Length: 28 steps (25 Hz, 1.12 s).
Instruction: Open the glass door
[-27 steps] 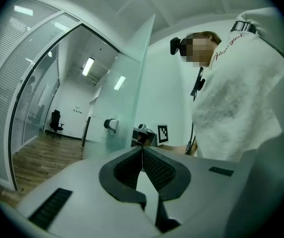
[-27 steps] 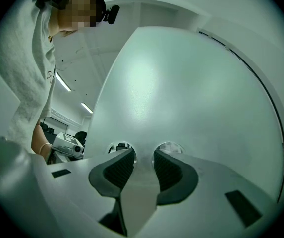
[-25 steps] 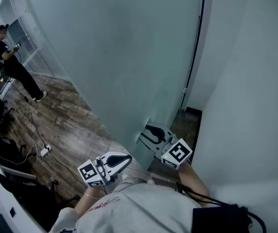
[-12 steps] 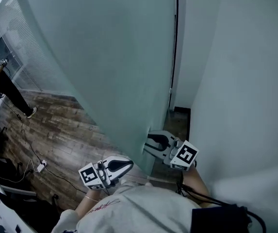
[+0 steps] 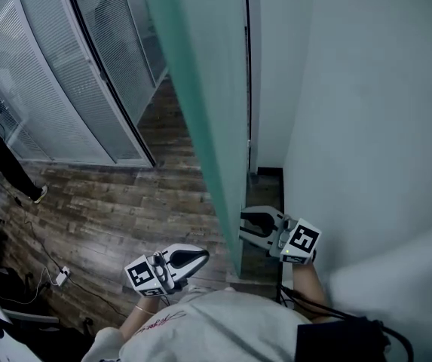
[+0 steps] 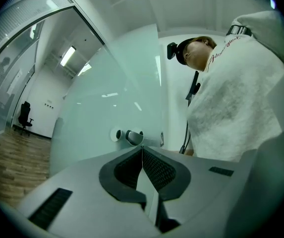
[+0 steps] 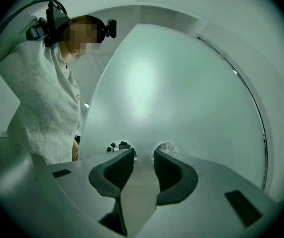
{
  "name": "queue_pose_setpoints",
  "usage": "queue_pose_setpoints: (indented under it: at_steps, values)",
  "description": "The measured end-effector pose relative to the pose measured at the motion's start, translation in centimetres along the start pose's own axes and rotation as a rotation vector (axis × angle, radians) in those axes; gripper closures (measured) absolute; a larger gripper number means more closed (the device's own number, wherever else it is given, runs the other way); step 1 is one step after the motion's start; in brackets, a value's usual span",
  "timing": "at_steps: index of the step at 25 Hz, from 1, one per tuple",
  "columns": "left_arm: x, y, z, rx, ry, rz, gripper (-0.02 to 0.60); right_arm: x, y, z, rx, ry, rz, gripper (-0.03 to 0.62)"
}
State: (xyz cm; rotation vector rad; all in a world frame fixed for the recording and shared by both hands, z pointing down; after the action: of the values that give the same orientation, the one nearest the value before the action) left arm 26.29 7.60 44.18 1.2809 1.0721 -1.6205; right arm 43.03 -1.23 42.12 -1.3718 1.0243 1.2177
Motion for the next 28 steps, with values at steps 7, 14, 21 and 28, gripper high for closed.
queue_pose_setpoints:
  at_steps: [7, 14, 21, 28]
  values:
    - [-0.3, 0.5, -1.1, -0.016, -0.008, -0.010, 0.563, 0.6, -3.6, 0.2, -0.079, -0.015, -0.014, 0.465]
    - [-0.5, 0.0, -1.8, -0.011, -0.016, -0.030, 0.563, 1.0, -6.2, 0.0, -0.150, -0.024, 0.002, 0.467]
    - [-0.3, -0.3, -1.1, -0.023, -0.033, -0.050, 0.563, 1.5, -8.2, -0.2, -0.243, -0.028, 0.023, 0.468]
    - [0.1, -2.5, -1.8, -0.028, -0.052, -0.045, 0.563, 1.9, -10.0, 0.5, -0.346, -0.076, 0.050, 0.474]
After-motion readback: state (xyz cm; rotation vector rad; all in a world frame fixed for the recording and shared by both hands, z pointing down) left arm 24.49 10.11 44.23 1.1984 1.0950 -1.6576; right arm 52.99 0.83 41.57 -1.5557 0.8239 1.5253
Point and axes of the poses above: the fingertips, and each gripper's own axes: y forward along the fingers, z to its left, x out of its top, the point moved 6 cm from there along -y, backward along the fingers, and after that the axes turned 2 degrees about -x, right-handed, at the moved point
